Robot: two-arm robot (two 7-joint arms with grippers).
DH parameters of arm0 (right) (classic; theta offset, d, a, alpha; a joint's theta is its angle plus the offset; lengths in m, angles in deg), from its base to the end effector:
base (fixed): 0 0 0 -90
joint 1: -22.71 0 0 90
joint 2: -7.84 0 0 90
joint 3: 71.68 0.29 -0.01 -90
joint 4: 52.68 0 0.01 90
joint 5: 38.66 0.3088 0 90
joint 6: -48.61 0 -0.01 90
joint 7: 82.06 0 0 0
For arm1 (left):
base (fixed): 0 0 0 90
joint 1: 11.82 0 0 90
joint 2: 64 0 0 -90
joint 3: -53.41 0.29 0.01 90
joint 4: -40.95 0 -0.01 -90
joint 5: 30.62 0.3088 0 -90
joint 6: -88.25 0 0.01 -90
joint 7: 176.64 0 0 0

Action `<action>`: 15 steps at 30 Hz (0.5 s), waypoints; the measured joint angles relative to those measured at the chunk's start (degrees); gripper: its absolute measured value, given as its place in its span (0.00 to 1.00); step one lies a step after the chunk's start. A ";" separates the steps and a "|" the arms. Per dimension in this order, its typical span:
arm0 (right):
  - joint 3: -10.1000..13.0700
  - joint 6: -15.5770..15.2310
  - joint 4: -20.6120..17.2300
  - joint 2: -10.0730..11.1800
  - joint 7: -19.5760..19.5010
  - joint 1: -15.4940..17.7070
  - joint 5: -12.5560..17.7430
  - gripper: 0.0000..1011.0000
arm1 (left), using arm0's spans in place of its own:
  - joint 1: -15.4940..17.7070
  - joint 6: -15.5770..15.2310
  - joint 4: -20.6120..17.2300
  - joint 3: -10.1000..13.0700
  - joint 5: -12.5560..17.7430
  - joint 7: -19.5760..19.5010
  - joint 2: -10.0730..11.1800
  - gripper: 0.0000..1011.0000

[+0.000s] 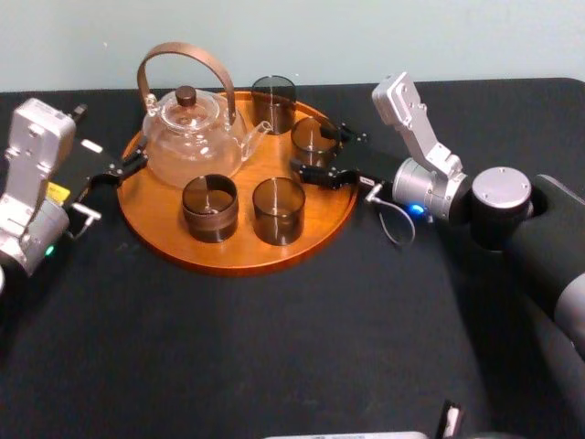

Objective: Pick up the glass from the table and place it on the tray.

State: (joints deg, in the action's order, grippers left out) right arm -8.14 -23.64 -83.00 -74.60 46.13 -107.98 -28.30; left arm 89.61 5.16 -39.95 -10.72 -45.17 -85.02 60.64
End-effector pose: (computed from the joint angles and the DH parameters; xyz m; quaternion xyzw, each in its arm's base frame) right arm 0.4855 -0.0025 -0.3382 -0.1174 -0.0224 -0.3419 0.9321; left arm 0.3581 0.0826 -0.3023 0.1414 -0.1324 0.5799 0.7913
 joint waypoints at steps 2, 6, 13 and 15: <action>-0.01 0.00 0.00 0.00 0.00 0.00 0.02 0.91 | 0.00 0.00 0.00 0.00 0.00 0.00 0.00 0.99; -0.03 0.00 0.00 0.01 0.00 0.00 0.04 0.99 | 0.00 0.00 0.00 0.00 0.00 0.00 0.00 0.99; 0.05 -0.73 -1.09 0.35 0.01 0.58 0.06 0.99 | 0.00 0.00 0.00 0.00 0.00 0.00 0.00 0.99; 0.27 -1.80 -2.88 0.86 0.07 1.48 0.20 0.99 | 0.00 0.00 0.00 0.00 0.00 0.00 0.00 0.99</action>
State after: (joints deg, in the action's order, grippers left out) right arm -7.87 -25.44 -85.87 -73.74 46.20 -106.50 -28.10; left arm 89.61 5.16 -39.95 -10.72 -45.17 -85.02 60.64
